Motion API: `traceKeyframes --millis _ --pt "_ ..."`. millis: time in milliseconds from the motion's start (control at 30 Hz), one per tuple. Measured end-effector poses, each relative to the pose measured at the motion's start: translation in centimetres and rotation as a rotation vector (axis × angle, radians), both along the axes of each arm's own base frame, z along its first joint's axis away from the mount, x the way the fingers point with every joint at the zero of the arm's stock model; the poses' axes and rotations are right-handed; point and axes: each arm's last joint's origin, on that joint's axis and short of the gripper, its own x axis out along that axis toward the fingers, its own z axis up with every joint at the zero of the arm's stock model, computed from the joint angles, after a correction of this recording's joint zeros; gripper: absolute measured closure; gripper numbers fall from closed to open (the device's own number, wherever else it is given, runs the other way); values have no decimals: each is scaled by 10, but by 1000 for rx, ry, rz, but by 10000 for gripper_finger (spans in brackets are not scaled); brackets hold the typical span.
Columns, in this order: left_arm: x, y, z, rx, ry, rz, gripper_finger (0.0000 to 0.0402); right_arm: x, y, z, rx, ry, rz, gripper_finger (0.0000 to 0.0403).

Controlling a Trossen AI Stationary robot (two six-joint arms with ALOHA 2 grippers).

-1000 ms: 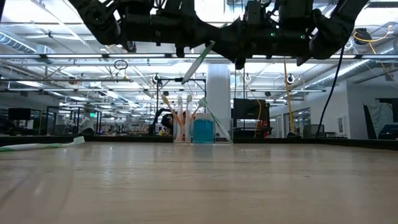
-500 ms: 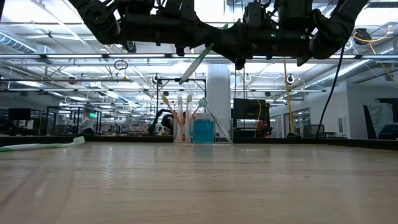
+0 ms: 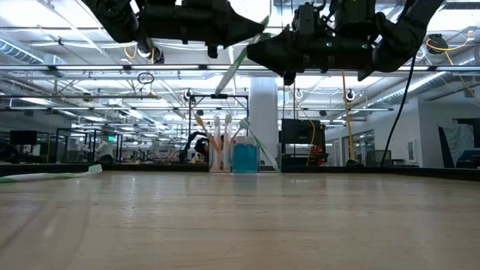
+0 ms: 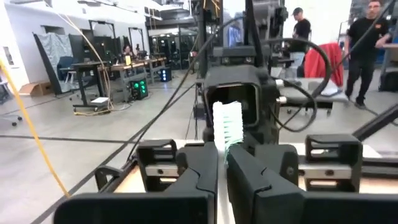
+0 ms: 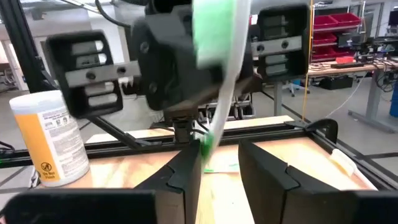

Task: Pick & Place toothbrushing station
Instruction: Put the green toothbrush into the transparent organizer

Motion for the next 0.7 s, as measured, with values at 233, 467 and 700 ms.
traceKeyframes --millis 233,467,700 --pt "1 -4 -4 -18 31 -13 378 0 0 1 -1 -11 6 319" --pt "1 -5 -5 -19 39 -40 390 0 1 2 -3 -22 12 332" --pt "1 -5 -6 -39 52 -41 370 0 1 2 -7 -19 23 384"
